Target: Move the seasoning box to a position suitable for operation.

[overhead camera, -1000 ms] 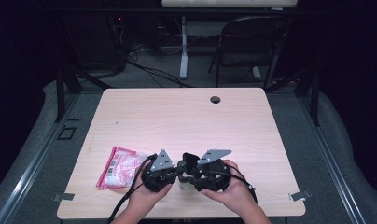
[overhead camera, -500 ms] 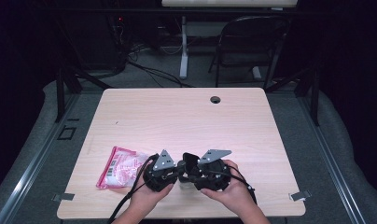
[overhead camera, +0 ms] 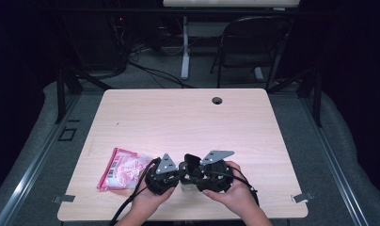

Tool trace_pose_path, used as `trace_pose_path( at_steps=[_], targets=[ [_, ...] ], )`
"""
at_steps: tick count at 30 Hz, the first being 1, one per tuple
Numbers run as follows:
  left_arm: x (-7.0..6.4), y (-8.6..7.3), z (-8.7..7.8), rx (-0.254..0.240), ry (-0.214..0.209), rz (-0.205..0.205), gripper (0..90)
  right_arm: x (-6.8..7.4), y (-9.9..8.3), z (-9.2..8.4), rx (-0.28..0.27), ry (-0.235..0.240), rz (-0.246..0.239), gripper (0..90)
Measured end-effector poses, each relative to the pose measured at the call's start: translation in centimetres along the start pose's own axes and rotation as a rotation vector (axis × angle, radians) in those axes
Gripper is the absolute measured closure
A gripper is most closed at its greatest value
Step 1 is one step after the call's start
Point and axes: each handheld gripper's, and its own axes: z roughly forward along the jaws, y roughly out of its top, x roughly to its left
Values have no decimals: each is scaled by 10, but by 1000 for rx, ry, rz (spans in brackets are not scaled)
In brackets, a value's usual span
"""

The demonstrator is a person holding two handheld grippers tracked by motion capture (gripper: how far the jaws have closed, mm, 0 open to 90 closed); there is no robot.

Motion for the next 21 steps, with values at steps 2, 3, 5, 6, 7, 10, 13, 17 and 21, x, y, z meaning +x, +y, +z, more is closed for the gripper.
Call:
trace_pose_path(
  at_steps=[2, 3, 5, 6, 7, 10, 13, 17, 21],
  targets=[
    [0, 0, 0, -1, 1, 3, 865, 0, 0, 0, 1, 2, 1, 479],
    [0, 0, 0, -1, 0, 3, 866, 0, 0, 0, 0, 3, 2, 479],
    [0, -1, 1, -5, 0, 3, 868, -1, 0, 0, 1, 4, 3, 480],
    [0, -1, 1, -2, -3, 1, 869, -1, 0, 0, 1, 4, 3, 479],
    [0, -1, 1, -2, -4, 1, 869, -1, 0, -1, 2, 6, 2, 480],
    [-1, -1, 2, -4, -4, 3, 869, -1, 0, -1, -4, 8, 5, 489],
    [0, -1, 2, -5, -8, 3, 869, -2, 0, -3, 0, 15, 12, 503],
    [1, -1, 2, -10, -14, 2, 867, -4, 0, -7, -12, 13, 18, 505],
    [2, -2, 2, -18, -28, -13, 861, -8, -3, -14, -31, 8, 42, 515]
  ],
)
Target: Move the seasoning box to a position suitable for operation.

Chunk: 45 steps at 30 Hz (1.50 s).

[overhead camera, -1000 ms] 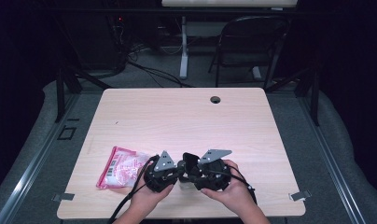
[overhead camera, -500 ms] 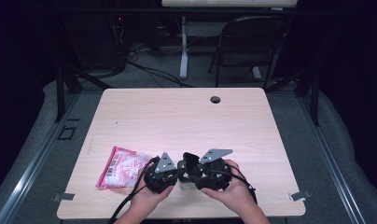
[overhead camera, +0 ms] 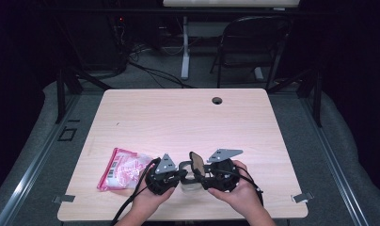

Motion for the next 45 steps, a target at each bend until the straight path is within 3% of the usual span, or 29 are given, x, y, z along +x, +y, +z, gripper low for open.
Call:
trace_pose_path(
  at_steps=[1, 3, 4, 8, 13, 17, 21, 27, 34, 45],
  targets=[
    [0, 0, 0, 2, 4, 6, 853, -1, -1, -2, -7, -2, 3, 524],
    [0, 2, 0, -6, 58, 20, 791, -2, -3, -5, -14, -10, 13, 565],
    [1, 4, 0, -16, 85, 19, 733, -2, -4, -7, -15, -12, 23, 578],
    [9, 9, 2, -35, 123, -9, 657, -1, -7, -11, -30, -29, 33, 609],
    [15, 10, 14, 4, 117, -32, 616, 1, -9, -12, -35, -44, 35, 630],
    [18, 8, 22, 40, 104, -44, 638, 1, -11, -13, -39, -52, 36, 634],
    [21, 6, 22, 22, 89, -64, 663, -1, -11, -14, -39, -46, 45, 638],
    [21, 5, 22, 15, 94, -58, 678, -2, -12, -13, -41, -39, 31, 648],
    [21, 5, 22, 15, 93, -58, 681, -15, -17, -24, -37, -24, 86, 646],
    [20, 5, 22, 13, 94, -52, 680, -34, -22, -29, -12, 39, 162, 643]
  ],
)
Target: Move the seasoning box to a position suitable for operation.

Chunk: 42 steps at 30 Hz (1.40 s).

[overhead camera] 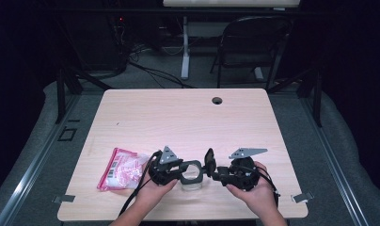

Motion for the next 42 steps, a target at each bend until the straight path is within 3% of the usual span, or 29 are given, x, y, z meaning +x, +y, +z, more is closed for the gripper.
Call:
trace_pose_path(
  at_steps=[7, 14, 18, 27, 31, 33, 34, 38, 42],
  targets=[
    [0, -1, -1, -4, 0, -20, 670, 6, 1, 0, -10, -22, -38, 806],
    [2, -3, -6, 0, -14, -25, 655, 6, 2, 2, -28, -30, -25, 827],
    [4, -7, -12, -9, -42, -58, 633, 1, 5, 6, -53, -43, -15, 842],
    [-2, -13, -23, -11, -28, -67, 595, -10, 18, 24, -100, -42, 8, 855],
    [-2, -19, -29, -29, -34, -123, 580, -13, 28, 35, -111, -27, 19, 857],
    [-1, -20, -30, -31, -35, -132, 576, -13, 30, 37, -111, -24, 21, 857],
    [-3, -22, -31, -39, -20, -141, 574, -13, 33, 41, -103, -20, 13, 858],
    [-6, -22, -34, -34, -30, -130, 566, -11, 38, 47, -87, -29, 1, 853],
    [-12, -22, -36, -29, -3, -97, 550, -9, 43, 54, -75, -28, -9, 838]
  ],
)
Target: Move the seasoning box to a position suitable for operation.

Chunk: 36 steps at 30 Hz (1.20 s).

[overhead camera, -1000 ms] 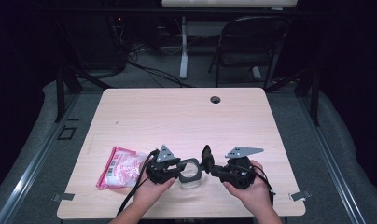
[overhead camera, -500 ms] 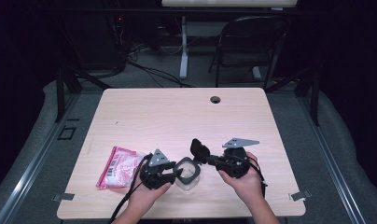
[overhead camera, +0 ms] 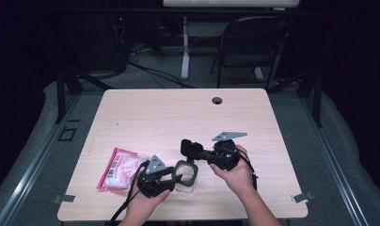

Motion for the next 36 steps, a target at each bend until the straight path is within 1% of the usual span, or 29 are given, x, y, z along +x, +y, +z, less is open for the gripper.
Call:
trace_pose_path(
  at_steps=[2, 3, 4, 6, 7, 8, 9, 11, 12, 14, 15, 17, 21, 22, 23, 25, 27, 29, 30, 31, 32, 34, 35, 36],
  targets=[
    [-1, 0, -1, 1, 6, 8, 546, 0, 1, 2, 0, 6, 0, 836],
    [-1, -1, -1, 0, 7, 3, 540, 0, 3, 5, 1, 17, -5, 830],
    [-1, -1, -1, -5, 9, 2, 538, 1, 4, 5, 11, 13, -5, 828],
    [-2, -1, -1, -7, 10, -1, 537, 2, 5, 7, 7, 13, -9, 826],
    [-1, 0, -1, -6, -10, -11, 528, 2, 7, 9, 16, 8, -23, 816],
    [-1, 0, -2, -10, -23, -10, 544, 2, 8, 10, 13, 5, -29, 811],
    [-2, 0, -2, -17, -32, -9, 543, 1, 8, 11, 17, 7, -26, 806],
    [-4, 1, -3, -15, -31, 2, 536, 1, 9, 13, 37, 11, -21, 788],
    [-4, 1, -3, -15, -22, 10, 535, 1, 9, 14, 41, 16, -24, 775],
    [-4, 1, -4, -14, -25, 16, 535, 1, 9, 13, 55, 23, -16, 755],
    [-4, 1, -4, -16, -15, 12, 535, 0, 9, 12, 62, 27, -14, 749],
    [-3, 1, -6, -18, -16, 13, 535, 0, 10, 10, 79, 34, -7, 739],
    [1, 0, -12, -24, 2, 15, 535, 0, 11, 4, 116, 46, 3, 719],
    [3, -1, -15, -26, 5, 14, 535, 0, 11, 2, 135, 48, -3, 712],
    [3, -1, -15, -26, 5, 14, 535, 0, 11, 2, 135, 48, -3, 712],
    [7, -3, -23, -37, 15, 12, 536, 3, 9, 1, 179, 54, -7, 705],
    [11, -4, -30, -50, 28, 15, 536, 7, 7, 3, 202, 61, -7, 700],
    [15, -6, -40, -65, 50, 22, 536, 11, 4, 7, 210, 66, -8, 690],
    [19, -7, -45, -67, 63, 24, 535, 13, 2, 10, 224, 68, -3, 677],
    [19, -7, -45, -67, 63, 24, 533, 16, -1, 13, 223, 63, 3, 660],
    [27, -10, -55, -79, 91, 18, 528, 18, -3, 15, 228, 64, 4, 646],
    [36, -15, -66, -96, 121, -5, 506, 22, -6, 18, 225, 51, 6, 619],
    [41, -18, -71, -104, 129, -22, 487, 24, -7, 18, 218, 35, 4, 620],
    [46, -21, -74, -101, 134, -38, 468, 26, -8, 18, 211, 20, -5, 622]
  ],
)
